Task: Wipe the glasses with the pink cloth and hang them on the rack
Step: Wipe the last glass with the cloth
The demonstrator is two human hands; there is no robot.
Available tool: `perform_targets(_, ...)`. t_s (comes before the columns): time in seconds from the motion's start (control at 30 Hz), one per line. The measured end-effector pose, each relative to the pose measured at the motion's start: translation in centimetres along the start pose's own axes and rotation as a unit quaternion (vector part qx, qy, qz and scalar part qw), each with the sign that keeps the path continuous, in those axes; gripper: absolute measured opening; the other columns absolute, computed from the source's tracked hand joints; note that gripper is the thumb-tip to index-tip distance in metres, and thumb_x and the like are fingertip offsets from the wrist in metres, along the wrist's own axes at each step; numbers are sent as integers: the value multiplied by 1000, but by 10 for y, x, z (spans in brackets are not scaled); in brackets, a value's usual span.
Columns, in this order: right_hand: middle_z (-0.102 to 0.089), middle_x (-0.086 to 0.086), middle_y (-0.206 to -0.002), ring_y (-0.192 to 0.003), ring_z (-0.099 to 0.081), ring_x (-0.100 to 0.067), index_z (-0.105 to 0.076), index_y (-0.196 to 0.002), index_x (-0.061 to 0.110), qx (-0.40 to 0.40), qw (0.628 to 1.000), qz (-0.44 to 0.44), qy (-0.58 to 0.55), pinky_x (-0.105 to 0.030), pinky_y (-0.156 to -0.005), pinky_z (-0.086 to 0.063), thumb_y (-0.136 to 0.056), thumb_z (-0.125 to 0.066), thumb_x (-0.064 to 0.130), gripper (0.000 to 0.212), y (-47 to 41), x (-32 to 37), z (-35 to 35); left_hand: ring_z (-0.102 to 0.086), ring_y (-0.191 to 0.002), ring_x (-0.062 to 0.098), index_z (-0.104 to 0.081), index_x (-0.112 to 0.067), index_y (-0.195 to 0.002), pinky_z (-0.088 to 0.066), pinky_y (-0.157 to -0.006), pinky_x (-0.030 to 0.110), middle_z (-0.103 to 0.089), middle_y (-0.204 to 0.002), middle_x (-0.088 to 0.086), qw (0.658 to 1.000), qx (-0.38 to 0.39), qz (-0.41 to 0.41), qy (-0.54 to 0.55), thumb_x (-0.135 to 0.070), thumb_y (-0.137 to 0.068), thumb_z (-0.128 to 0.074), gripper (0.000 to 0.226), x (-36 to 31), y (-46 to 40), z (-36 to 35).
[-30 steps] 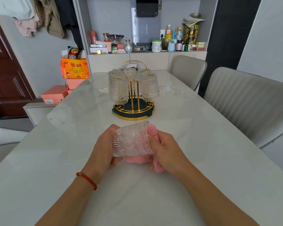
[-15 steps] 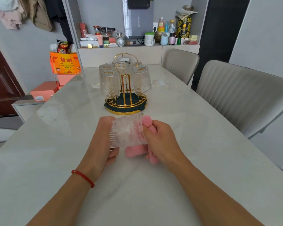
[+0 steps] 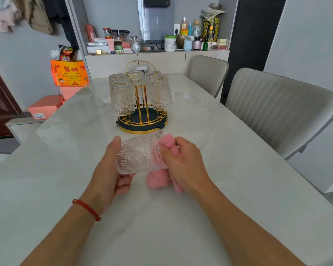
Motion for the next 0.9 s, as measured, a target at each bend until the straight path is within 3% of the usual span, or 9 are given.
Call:
perform_targets(0.1, -65, 9, -81, -71, -58, -6, -62, -93, 22, 69, 996, 39, 50, -25, -64, -46, -92, -66, 37, 16, 3, 5, -10, -24, -40, 12, -42, -24, -72, -20, -43, 15, -33, -50, -2, 999, -49, -9, 0, -57, -97, -41, 42, -1, -1, 11)
perform_targets(0.27, -70, 13, -92, -87, -66, -9, -61, -111, 28, 75, 983, 133, 100, -37, -78, -55, -91, -68, 40, 24, 5, 19, -8, -19, -39, 15, -39, -21, -61, -16, -46, 16, -26, -51, 1, 993, 69, 69, -60, -50, -96, -35, 45, 3, 7, 6)
perform_targets(0.4, -68, 8, -80, -74, -62, -9, -65, -91, 23, -11, 998, 56, 39, -32, -69, -54, -88, -71, 40, 19, 2, 10, 0, -23, -43, 17, -57, -23, -59, -20, -43, 19, -36, -54, 6, 998, 46, 38, -11, -66, -97, -35, 62, 2, 5, -2)
perform_targets(0.47, -68, 4, -79, -72, -61, -12, -65, -89, 21, -9, 999, 41, 31, -35, -69, -54, -88, -70, 40, 20, 2, 4, -1, -26, -43, 16, -57, -24, -68, -22, -42, 19, -38, -56, 5, 1000, -6, 6, -13, -67, -95, -40, 53, -1, 1, 3)
perform_targets(0.53, -69, 8, -87, -79, -64, -12, -61, -102, 26, 35, 991, 103, 76, -39, -74, -55, -88, -67, 43, 23, 6, 15, -6, -23, -44, 16, -47, -23, -70, -20, -43, 18, -36, -54, 3, 999, -16, 27, -43, -62, -92, -44, 45, 2, -1, 12)
perform_targets(0.67, -67, 18, -100, -88, -64, -9, -51, -118, 36, 73, 954, 231, 174, -38, -77, -55, -92, -57, 50, 31, 16, 37, -12, -14, -52, 18, -40, -22, -66, -16, -45, 16, -27, -56, 5, 981, 91, 119, -121, -57, -91, -40, 43, 14, 8, 11)
perform_targets(0.73, -69, 14, -94, -85, -65, -9, -57, -115, 33, 30, 968, 209, 137, -33, -75, -54, -93, -59, 48, 27, 13, 36, -6, -19, -47, 18, -46, -20, -68, -18, -43, 18, -33, -55, 7, 987, 94, 107, -79, -63, -95, -37, 51, 12, 8, 6)
perform_targets(0.83, -70, 14, -87, -81, -66, -4, -64, -105, 27, -33, 992, 107, 50, -23, -70, -51, -91, -67, 40, 20, 5, 16, 4, -24, -49, 17, -57, -17, -82, -19, -44, 21, -43, -56, 8, 997, 65, 36, -22, -67, -98, -35, 58, 0, 4, -4)
perform_targets(0.9, -71, 12, -89, -82, -66, -6, -63, -108, 26, -13, 992, 103, 70, -29, -72, -54, -91, -66, 43, 24, 6, 15, 2, -21, -49, 15, -50, -19, -76, -18, -44, 19, -39, -54, 3, 999, 20, 23, -45, -66, -97, -38, 53, -1, 2, 3)
Point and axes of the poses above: each hand's wrist, its own y-axis away from the middle knuckle, its own z-axis out of the back of the hand, x = y × z, the point moved 9 cm from there along -y, towards the middle knuckle
